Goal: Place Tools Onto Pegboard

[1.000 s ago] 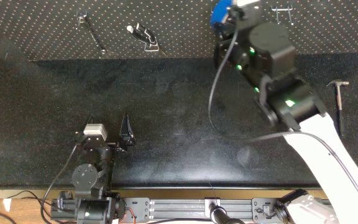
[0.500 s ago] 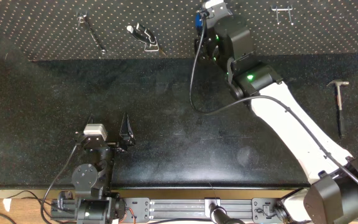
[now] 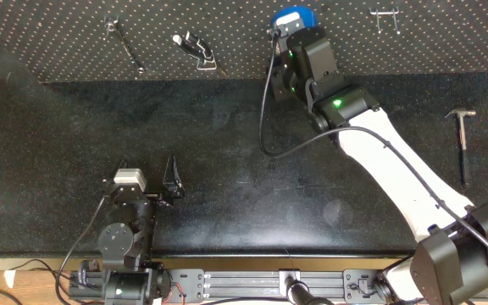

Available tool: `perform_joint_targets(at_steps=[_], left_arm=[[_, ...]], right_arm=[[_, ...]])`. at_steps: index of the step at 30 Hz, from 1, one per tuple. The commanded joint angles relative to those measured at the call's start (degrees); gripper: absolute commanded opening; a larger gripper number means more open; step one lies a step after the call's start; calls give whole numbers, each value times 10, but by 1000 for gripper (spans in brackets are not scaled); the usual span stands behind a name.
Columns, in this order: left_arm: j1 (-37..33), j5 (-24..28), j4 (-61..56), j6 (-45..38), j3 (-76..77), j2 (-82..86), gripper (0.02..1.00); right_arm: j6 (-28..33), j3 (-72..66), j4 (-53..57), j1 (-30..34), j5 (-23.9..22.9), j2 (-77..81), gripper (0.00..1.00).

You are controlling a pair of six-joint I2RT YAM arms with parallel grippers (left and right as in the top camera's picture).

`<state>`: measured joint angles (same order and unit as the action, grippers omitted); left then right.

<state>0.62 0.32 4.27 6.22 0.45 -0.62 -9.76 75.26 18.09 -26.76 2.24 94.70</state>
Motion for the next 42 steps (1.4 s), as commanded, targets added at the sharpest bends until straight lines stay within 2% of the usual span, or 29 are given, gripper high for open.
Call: perform_joint_targets(at_steps=[1, 2, 3, 4, 6, 7, 8, 9, 10, 13, 15, 16, 17, 19, 22, 24, 42], left_arm=[[-2, 6, 3, -5, -1, 4, 993], [-2, 6, 3, -5, -1, 4, 993], [-2, 6, 3, -5, -1, 4, 993], [-2, 6, 3, -5, -1, 4, 993], [-2, 6, 3, -5, -1, 4, 993], [-2, 6, 3, -5, -1, 4, 996], [-2, 6, 3, -5, -1, 4, 998], [-2, 6, 3, -5, -1, 4, 993], [-2, 6, 3, -5, -1, 4, 991], [-2, 6, 3, -5, -1, 4, 993], [-2, 6, 3, -5, -1, 4, 996], [-2, 6, 3, -5, -1, 4, 993], [-2, 6, 3, -5, -1, 4, 993], [-2, 6, 3, -5, -1, 4, 996], [-2, 6, 3, -5, -1, 4, 993], [-2, 6, 3, -5, -1, 4, 993], [-2, 6, 3, -5, -1, 4, 993]], right_arm=[[-2, -1, 144, -1, 14, -56, 560], [-11, -1, 207, 4, 19, -77, 943], [-19, -1, 269, 14, 27, -97, 1000], [-28, -1, 310, 24, 28, -109, 1000], [-37, -1, 455, 92, 14, -150, 998], [-37, -2, 491, 125, -11, -160, 1000], [-31, -8, 528, 181, -68, -170, 1000], [-21, -15, 535, 216, -91, -173, 1000], [17, -26, 537, 266, -104, -174, 1000], [135, -58, 501, 416, -104, -168, 1000], [186, -77, 475, 486, -101, -153, 1000], [222, -79, 468, 509, -80, -137, 1000], [284, -79, 451, 533, -43, -110, 1000], [333, -79, 424, 554, -42, -74, 1000], [346, -79, 385, 588, -41, -14, 1000], [382, -79, 378, 591, -42, 29, 998], [380, -79, 348, 598, -41, 126, 993]])
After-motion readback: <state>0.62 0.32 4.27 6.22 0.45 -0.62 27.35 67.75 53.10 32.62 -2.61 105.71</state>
